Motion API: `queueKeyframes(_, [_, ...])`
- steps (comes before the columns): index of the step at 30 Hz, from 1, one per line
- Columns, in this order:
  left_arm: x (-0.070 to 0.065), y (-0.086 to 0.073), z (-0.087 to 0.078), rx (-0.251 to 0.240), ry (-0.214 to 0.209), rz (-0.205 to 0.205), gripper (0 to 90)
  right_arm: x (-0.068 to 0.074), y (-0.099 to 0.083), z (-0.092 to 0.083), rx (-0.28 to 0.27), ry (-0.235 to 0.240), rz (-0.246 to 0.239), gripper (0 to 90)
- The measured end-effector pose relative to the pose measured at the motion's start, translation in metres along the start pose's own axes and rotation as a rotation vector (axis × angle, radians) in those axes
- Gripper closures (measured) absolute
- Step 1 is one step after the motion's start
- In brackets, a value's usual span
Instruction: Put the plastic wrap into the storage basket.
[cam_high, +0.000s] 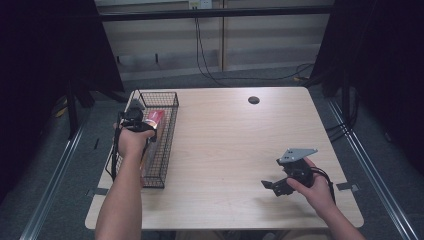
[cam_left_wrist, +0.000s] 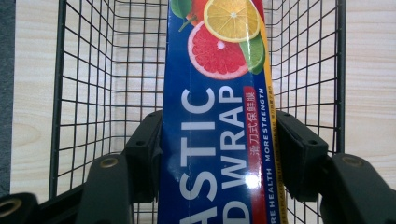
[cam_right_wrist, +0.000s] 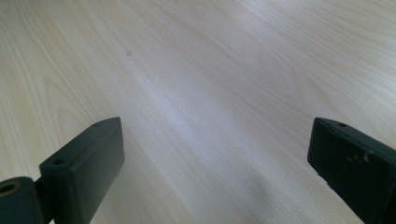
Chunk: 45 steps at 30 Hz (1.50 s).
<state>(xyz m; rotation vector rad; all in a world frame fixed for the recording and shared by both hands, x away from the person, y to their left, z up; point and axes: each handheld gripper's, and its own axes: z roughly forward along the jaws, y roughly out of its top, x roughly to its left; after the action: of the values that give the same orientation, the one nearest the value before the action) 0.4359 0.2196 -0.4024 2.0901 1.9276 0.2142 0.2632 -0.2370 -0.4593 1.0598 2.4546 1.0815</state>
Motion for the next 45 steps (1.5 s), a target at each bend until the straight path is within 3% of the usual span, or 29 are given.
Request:
queueKeyframes(6, [-0.001, -0.002, 0.000, -0.014, 0.000, -0.004, 39.9, 0.001, 0.000, 0.000, -0.001, -0.002, 0.005, 3.5])
queueKeyframes(17, [-0.004, -0.004, -0.006, -0.031, -0.031, -0.017, 29.0, 0.001, 0.001, 0.000, -0.005, 0.000, 0.004, 3.5])
queueKeyframes(26, [-0.005, -0.002, -0.025, -0.072, -0.036, -0.009, 24.3, 0.000, 0.002, 0.000, -0.009, 0.004, 0.006, 3.6])
queueKeyframes(27, [-0.008, -0.001, -0.029, -0.081, -0.059, -0.004, 24.7, 0.000, 0.002, -0.001, -0.011, -0.003, 0.002, 3.6])
queueKeyframes(33, [-0.023, 0.001, -0.041, -0.110, -0.100, 0.038, 23.7, 0.000, 0.002, -0.002, -0.015, -0.003, 0.014, 3.6])
queueKeyframes(40, [-0.035, 0.000, -0.045, -0.125, -0.127, 0.057, 22.0, 0.001, 0.001, -0.003, -0.015, 0.003, 0.008, 3.6])
queueKeyframes(45, [-0.049, -0.002, -0.045, -0.135, -0.163, 0.097, 21.1, 0.000, 0.001, -0.003, -0.017, 0.000, 0.017, 3.6])
